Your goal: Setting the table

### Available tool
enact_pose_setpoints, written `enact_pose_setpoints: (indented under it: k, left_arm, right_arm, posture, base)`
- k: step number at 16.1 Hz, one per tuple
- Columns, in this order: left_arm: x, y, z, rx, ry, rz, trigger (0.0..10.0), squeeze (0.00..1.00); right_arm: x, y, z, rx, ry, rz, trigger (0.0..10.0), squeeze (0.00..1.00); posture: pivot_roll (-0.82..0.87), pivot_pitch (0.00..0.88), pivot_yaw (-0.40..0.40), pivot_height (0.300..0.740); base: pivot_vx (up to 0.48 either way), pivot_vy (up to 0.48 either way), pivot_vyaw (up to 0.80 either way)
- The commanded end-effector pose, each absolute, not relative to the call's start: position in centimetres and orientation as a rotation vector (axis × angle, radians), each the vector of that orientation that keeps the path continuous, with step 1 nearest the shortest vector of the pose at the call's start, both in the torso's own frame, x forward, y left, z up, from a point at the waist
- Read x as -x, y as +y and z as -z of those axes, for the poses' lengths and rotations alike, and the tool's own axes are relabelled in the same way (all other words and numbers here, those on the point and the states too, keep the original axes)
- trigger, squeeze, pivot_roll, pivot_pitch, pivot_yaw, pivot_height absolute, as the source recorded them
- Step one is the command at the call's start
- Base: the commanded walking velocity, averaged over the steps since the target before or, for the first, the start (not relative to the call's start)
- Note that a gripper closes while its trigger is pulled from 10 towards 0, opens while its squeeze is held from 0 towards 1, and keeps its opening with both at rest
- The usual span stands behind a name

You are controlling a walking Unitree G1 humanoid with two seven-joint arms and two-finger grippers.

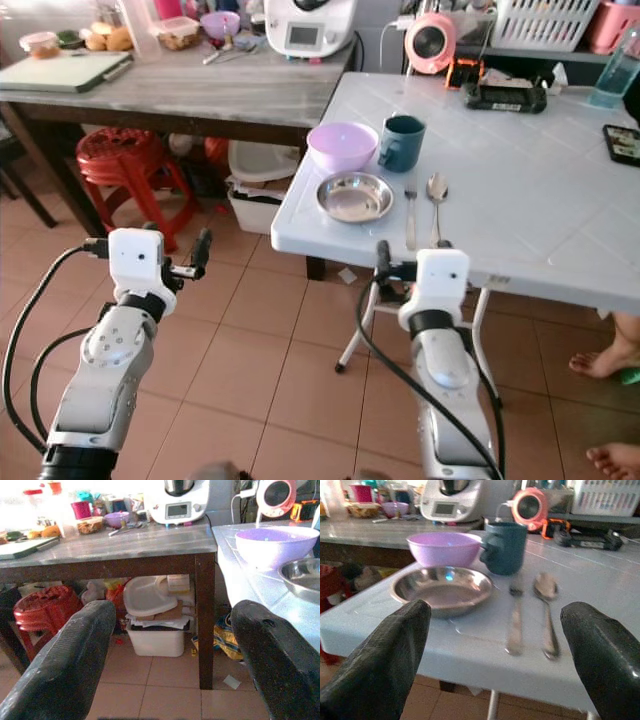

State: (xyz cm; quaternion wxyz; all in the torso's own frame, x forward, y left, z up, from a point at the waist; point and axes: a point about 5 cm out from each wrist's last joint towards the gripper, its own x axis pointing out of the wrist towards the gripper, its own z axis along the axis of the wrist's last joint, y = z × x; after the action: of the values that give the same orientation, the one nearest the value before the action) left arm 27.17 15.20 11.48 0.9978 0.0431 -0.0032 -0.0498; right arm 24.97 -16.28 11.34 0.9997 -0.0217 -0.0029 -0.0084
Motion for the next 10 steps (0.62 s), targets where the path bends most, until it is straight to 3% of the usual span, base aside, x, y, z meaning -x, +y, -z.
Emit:
enact_pose_setpoints:
  k: [1,10]
  left_arm:
    - [-27.19,15.28,-11.55,-0.090,-0.012,0.102,10.0,0.00]
    - [-27.11,15.08,-11.35,-0.085,-0.009,0.118,10.0,0.00]
  right_arm:
    - [-25.25,-15.96,-12.05,0.036,-0.033,0.005,10.0,0.00]
    - [-25.20,-16.23,-12.19,0.018,-0.053,0.027,10.0,0.00]
  posture:
    - [-0.03,0.000,0.046,0.740]
    - [-0.03,0.000,0.048,0.740]
  base:
    - [0.311,0.000,0.00]
    - [0.311,0.000,0.00]
